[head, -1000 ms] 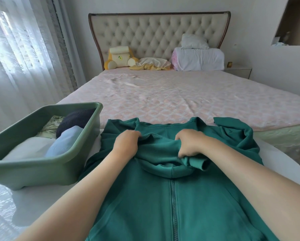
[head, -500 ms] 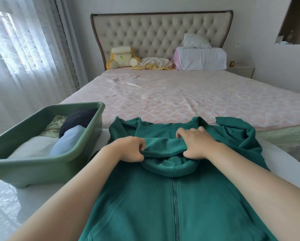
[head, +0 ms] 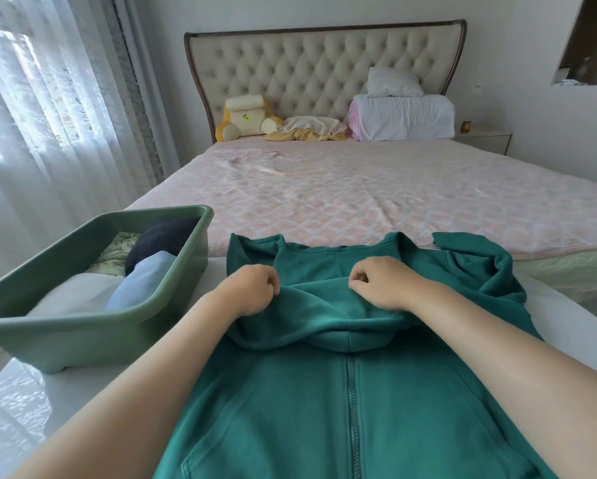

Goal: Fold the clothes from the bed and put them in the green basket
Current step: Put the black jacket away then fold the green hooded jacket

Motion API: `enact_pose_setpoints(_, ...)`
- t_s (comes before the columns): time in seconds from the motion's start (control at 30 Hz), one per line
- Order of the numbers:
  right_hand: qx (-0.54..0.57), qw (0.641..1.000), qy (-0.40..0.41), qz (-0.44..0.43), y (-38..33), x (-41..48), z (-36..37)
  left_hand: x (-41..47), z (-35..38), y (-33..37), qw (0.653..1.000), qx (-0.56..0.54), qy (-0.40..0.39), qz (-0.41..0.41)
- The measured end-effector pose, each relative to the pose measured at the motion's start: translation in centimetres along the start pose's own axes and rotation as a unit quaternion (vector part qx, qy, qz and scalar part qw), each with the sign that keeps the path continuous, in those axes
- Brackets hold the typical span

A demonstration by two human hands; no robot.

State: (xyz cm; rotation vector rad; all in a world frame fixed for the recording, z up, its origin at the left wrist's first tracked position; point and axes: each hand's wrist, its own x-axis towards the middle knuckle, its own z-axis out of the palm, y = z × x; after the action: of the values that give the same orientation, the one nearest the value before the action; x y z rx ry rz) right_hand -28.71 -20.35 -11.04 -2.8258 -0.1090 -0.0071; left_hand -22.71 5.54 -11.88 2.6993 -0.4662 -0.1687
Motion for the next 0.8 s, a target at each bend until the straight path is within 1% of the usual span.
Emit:
enact_pose_setpoints(0.07, -0.013, 1.000, 0.007, -0.008, 0.2, 0.8, 0.9, 1.1, 0.9, -0.8, 0.998, 0.002, 0.058, 0.025)
enact_pose_setpoints(0.13, -0.023, 0.999, -0.021, 0.011, 0.6, 1.4, 1.6, 2.1, 1.7, -1.3, 0.995, 0.051, 0.067, 0.051)
enact_pose_setpoints(0.2, -0.047, 0.997, -0.053, 0.024, 0.7, 1.8, 2.0, 3.1, 2.1, -1.4, 0.993, 0.105, 0.029, 0.051)
enact_pose_setpoints(0.27, -0.068, 0.995, -0.066, 0.021, 0.6, 1.8, 2.1, 4.1, 2.1, -1.5, 0.992, 0.114, -0.028, 0.040)
enact_pose_setpoints(0.3, -0.074, 0.995, -0.060, 0.017, 0.5, 1.8, 2.0, 4.5, 1.9, -1.4, 0.992, 0.109, -0.048, 0.032)
enact_pose_setpoints(0.37, -0.070, 0.997, -0.023, 0.013, 0.3, 1.9, 1.7, 5.2, 1.0, -1.2, 0.988, 0.138, -0.072, 0.014)
enact_pose_setpoints(0.47, -0.086, 0.989, 0.105, 0.051, 1.0, 2.5, 0.5, 5.7, -0.7, -0.6, 0.966, 0.243, -0.088, -0.011)
enact_pose_setpoints(0.53, -0.114, 0.974, 0.174, 0.094, 2.3, 2.9, -0.3, 5.9, -1.3, -0.3, 0.961, 0.275, -0.043, -0.004)
enact_pose_setpoints(0.57, -0.137, 0.966, 0.187, 0.116, 3.0, 2.9, -0.5, 6.1, -1.3, -0.4, 0.962, 0.272, -0.007, 0.004)
enact_pose_setpoints(0.6, -0.166, 0.960, 0.181, 0.137, 3.6, 3.0, -0.5, 6.2, -1.2, -0.5, 0.964, 0.265, 0.027, 0.010)
enact_pose_setpoints(0.63, -0.196, 0.955, 0.161, 0.153, 4.1, 2.9, -0.3, 6.4, -1.0, -0.7, 0.965, 0.260, 0.043, 0.011)
enact_pose_setpoints(0.67, -0.226, 0.951, 0.130, 0.163, 4.5, 2.9, 0.0, 6.5, -0.6, -1.0, 0.966, 0.255, 0.041, 0.017)
enact_pose_setpoints(0.73, -0.258, 0.952, 0.069, 0.148, 4.6, 2.9, 0.7, 6.8, 0.3, -1.7, 0.968, 0.250, -0.017, 0.031)
enact_pose_setpoints(0.77, -0.248, 0.960, 0.046, 0.123, 4.3, 3.0, 1.0, 6.8, 0.6, -2.0, 0.967, 0.250, -0.047, 0.029)
enact_pose_setpoints(0.8, -0.224, 0.970, 0.029, 0.093, 3.9, 3.1, 1.2, 6.7, 0.7, -2.2, 0.965, 0.253, -0.058, 0.024)
